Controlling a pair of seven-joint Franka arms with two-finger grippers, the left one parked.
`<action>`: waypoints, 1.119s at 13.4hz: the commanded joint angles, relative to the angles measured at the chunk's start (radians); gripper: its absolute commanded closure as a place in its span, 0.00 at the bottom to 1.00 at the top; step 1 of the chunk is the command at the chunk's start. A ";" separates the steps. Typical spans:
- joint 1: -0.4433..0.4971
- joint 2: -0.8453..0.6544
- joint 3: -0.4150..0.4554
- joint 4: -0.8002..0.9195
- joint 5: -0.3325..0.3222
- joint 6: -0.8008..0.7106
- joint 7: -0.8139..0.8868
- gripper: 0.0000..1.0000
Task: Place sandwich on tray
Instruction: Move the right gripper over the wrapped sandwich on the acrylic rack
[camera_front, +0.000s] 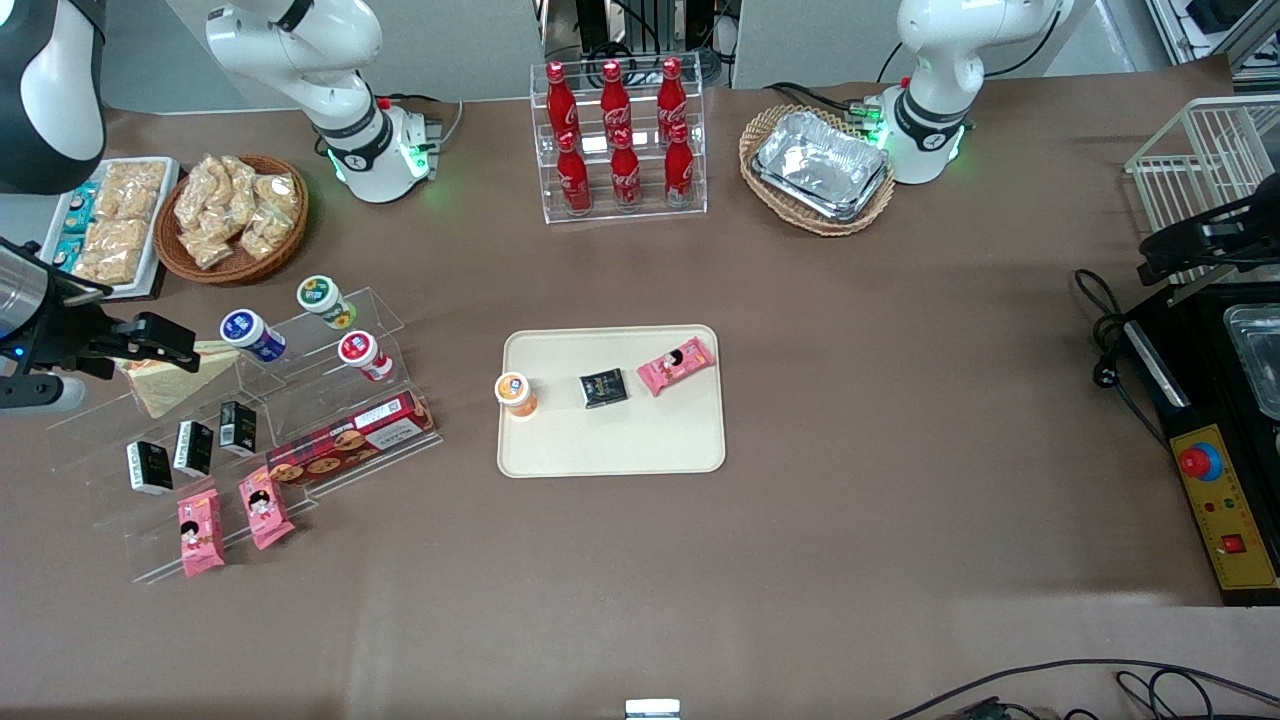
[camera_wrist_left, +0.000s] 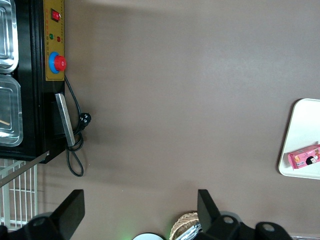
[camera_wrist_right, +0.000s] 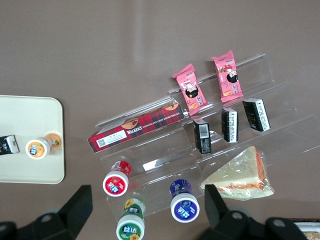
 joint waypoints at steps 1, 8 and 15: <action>-0.009 -0.010 0.003 0.002 -0.006 -0.017 -0.031 0.00; -0.023 -0.019 -0.014 0.001 -0.012 -0.045 -0.269 0.00; -0.038 -0.031 -0.152 -0.026 -0.003 -0.050 -1.067 0.00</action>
